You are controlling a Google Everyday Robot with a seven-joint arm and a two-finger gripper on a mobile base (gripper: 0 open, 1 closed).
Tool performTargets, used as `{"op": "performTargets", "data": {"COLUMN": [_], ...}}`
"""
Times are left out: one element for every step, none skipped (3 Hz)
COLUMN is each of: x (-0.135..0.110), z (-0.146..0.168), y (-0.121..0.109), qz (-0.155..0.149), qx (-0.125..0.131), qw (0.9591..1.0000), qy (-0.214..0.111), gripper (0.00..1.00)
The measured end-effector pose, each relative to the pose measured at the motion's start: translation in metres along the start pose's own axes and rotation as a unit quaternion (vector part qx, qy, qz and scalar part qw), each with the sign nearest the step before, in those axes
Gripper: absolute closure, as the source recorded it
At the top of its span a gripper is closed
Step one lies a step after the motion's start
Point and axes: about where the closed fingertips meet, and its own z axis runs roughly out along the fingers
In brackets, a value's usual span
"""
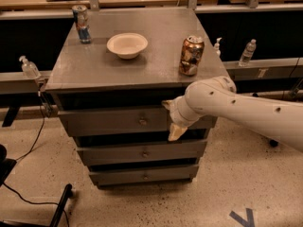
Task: Open top drawer
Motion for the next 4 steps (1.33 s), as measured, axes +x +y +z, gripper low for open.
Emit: {"op": "performTargets", "data": {"x": [-0.009,-0.018,-0.022,-0.023], "z": [-0.015,-0.030,-0.036,-0.038], "y": [0.021,0.053,0.062,0.061], "qz": [-0.015,-0.032,-0.037,-0.037], "qx": [-0.030,-0.066,-0.074,-0.074], "qw": [0.9992,0.9967,0.9958,0.9958], "qy": [-0.024,-0.035,-0.039,-0.039], "gripper": [0.27,0.37,0.43,0.43]}}
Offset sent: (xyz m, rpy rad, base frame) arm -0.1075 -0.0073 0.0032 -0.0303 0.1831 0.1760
